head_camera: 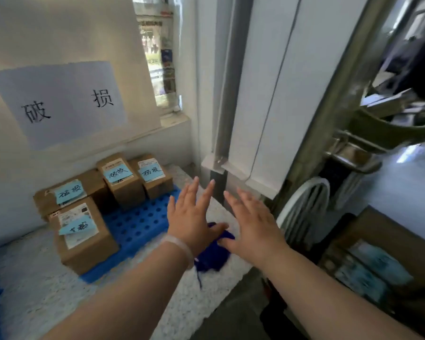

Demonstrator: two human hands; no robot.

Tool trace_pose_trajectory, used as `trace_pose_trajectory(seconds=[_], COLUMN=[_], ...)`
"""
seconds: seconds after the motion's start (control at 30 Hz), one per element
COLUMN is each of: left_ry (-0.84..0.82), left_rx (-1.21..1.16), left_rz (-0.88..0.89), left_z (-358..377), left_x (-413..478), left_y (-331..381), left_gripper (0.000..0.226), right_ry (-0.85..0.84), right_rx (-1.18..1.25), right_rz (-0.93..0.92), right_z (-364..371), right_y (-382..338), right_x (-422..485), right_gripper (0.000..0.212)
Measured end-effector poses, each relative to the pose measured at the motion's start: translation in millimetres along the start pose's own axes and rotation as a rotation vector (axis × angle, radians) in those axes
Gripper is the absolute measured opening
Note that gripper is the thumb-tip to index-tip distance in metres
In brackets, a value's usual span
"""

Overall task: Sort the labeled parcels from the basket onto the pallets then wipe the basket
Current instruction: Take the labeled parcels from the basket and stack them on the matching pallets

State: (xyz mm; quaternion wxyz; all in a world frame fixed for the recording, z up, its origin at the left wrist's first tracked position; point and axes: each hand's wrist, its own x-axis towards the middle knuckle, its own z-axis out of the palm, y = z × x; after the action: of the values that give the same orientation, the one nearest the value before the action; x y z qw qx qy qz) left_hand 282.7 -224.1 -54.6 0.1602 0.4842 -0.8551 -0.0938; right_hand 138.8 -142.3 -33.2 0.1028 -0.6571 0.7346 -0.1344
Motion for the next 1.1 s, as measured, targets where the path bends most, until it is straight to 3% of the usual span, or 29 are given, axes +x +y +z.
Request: trace_pose_trajectory(seconds=[0.2,0.33,0.7,1.1], left_ry=[0.025,-0.063,-0.365,-0.662], left_rx=[-0.083,-0.126,-0.126,-0.135], left_rz=[0.323,0.434,0.375,0.317], left_z=[30.7,63.1,129.9,181.9], left_x=[1.9,-7.1,-25.2,54.5], left_y=[145.7,222.6,332.5,343.7], left_gripper=[0.093,0.091,0.094,0.095], right_ry=[0.121,0.120,0.110,-0.027], right_rx=[-0.028,-0.007,0.038,0.012], right_rz=[0.185,0.345,0.634,0.787], right_z=[-57.4,-71.9,-88.1,-65.4], right_y=[104.7,168.6,292.3,364.7], right_x=[-87.5,-142.3,-231.6,-178.8], right_gripper=[0.096,0.098,0.101,0.109])
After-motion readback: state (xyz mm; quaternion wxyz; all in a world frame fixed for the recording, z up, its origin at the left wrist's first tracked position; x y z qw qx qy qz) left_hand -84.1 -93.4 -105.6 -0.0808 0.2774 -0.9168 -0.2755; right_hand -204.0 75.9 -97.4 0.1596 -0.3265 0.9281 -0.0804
